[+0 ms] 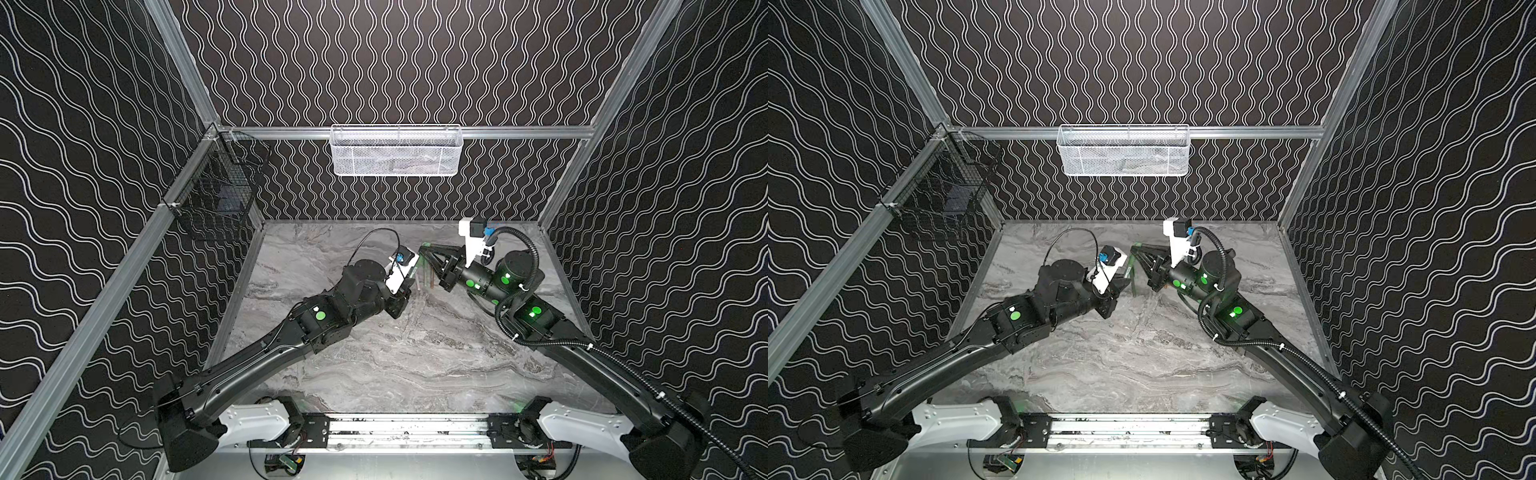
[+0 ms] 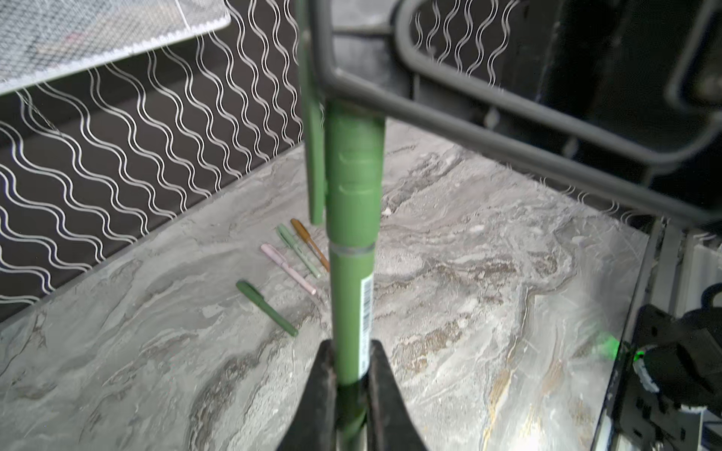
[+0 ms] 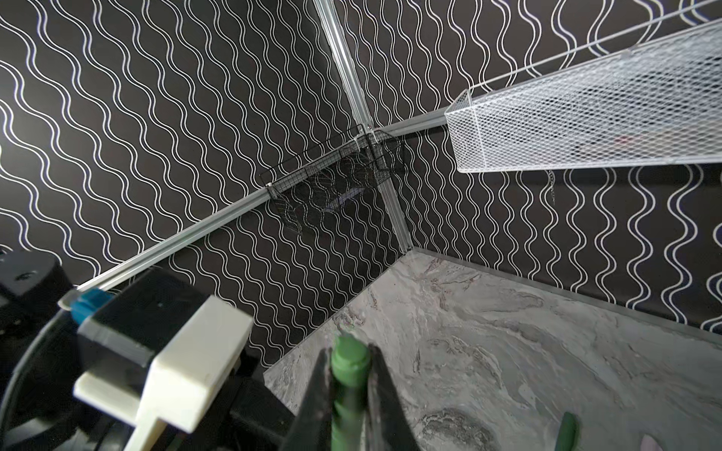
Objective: Insert the pens into the pen caps
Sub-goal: 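Lower the green cap onto the pen nib with the right gripper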
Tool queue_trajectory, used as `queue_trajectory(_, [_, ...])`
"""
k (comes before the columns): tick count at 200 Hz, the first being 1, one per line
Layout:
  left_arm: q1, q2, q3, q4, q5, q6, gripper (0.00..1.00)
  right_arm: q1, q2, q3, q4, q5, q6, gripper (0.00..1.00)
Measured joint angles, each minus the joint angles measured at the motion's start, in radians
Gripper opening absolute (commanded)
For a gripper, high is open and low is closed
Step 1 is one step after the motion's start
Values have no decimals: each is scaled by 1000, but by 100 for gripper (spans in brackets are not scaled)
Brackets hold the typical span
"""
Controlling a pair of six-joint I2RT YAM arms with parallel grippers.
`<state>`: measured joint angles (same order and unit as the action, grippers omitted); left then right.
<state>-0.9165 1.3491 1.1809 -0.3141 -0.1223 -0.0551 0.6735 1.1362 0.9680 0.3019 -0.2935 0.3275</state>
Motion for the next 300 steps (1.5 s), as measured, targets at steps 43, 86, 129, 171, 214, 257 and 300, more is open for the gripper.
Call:
queue_trajectory(43, [0, 15, 25, -53, 0, -6, 0, 0, 6, -25, 22, -7, 10, 5])
queue_trajectory(86, [0, 42, 52, -103, -6, -20, 0, 0, 17, -51, 69, -11, 29, 5])
queue_trajectory(129, [0, 54, 63, -167, -7, -24, 0, 0, 23, -81, 84, -32, 56, 7])
queue_trajectory(171, [8, 59, 63, -184, 13, -24, 0, 0, 19, -106, 105, -34, 68, 9])
queue_trajectory(214, [13, 56, 48, -160, 40, -28, 0, 0, 8, -102, 88, -33, 72, 12])
queue_trajectory(257, [23, 38, 26, -166, 63, -48, 0, 12, 26, -110, 107, -38, 76, 13])
queue_trajectory(300, [23, 36, 26, -187, 79, -59, 0, 27, 24, -113, 103, -36, 77, 15])
